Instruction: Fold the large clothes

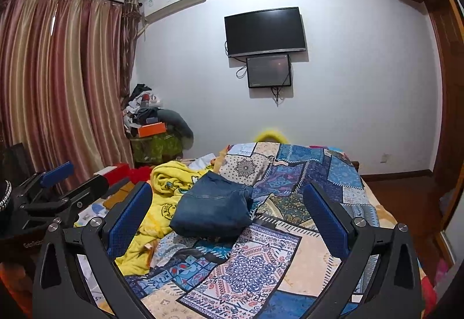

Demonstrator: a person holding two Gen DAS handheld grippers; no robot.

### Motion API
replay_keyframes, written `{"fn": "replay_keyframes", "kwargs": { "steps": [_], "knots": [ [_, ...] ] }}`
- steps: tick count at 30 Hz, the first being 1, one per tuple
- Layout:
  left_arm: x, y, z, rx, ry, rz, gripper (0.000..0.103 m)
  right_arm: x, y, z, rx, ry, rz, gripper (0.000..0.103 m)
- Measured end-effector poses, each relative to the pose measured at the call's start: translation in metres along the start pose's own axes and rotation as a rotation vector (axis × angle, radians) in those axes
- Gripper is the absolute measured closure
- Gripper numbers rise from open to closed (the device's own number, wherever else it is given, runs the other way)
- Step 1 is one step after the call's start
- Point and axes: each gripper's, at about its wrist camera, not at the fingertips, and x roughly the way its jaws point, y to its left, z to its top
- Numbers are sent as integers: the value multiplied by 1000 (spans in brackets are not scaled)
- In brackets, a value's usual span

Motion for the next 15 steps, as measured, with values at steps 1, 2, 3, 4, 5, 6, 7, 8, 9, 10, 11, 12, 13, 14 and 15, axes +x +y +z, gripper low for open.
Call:
{"fn": "replay_keyframes", "kwargs": {
  "steps": [1, 2, 3, 4, 5, 6, 7, 8, 9, 10, 11, 12, 13, 14, 15],
  "knots": [
    [0, 0, 0, -1, 1, -4, 0, 0, 0, 0, 1, 0, -2, 0],
    [0, 0, 0, -2, 1, -11, 0, 0, -1, 0, 2, 0, -3, 0],
    [0, 0, 0, -2, 2, -13, 0, 0, -1, 0, 3, 0, -5, 0],
    [0, 0, 0, -2, 1, -15, 0, 0, -2, 1, 3, 1, -7, 0],
    [0, 0, 0, -3, -1, -16, 0, 1, -2, 1, 4, 1, -9, 0],
    [-1, 0, 1, -2, -2, -18, 0, 1, -2, 1, 4, 1, -10, 0],
    [-1, 0, 1, -2, -3, -22, 0, 0, -2, 1, 4, 0, -11, 0],
    [-1, 1, 0, -2, -4, -26, 0, 1, -2, 1, 5, 0, -12, 0],
    [-2, 1, 0, -2, -5, -26, 0, 1, -2, 1, 5, -1, -13, 0],
    [-2, 1, 0, -1, -7, -25, 0, 1, -2, 1, 5, 0, -15, 0],
    [-2, 1, 0, 1, -9, -23, 0, 2, -1, 1, 4, 1, -16, 0],
    [-2, 2, 0, 1, -10, -22, 0, 2, -1, 1, 4, 2, -17, 0],
    [-2, 2, 0, 0, -10, -22, 0, 2, 0, 1, 4, 2, -18, 0],
    [-2, 3, 0, 0, -10, -23, 0, 2, 0, 1, 4, 3, -17, 0],
    [-1, 3, -1, -1, -8, -22, 1, 3, 0, 1, 3, 4, -17, 0]
  ]
}}
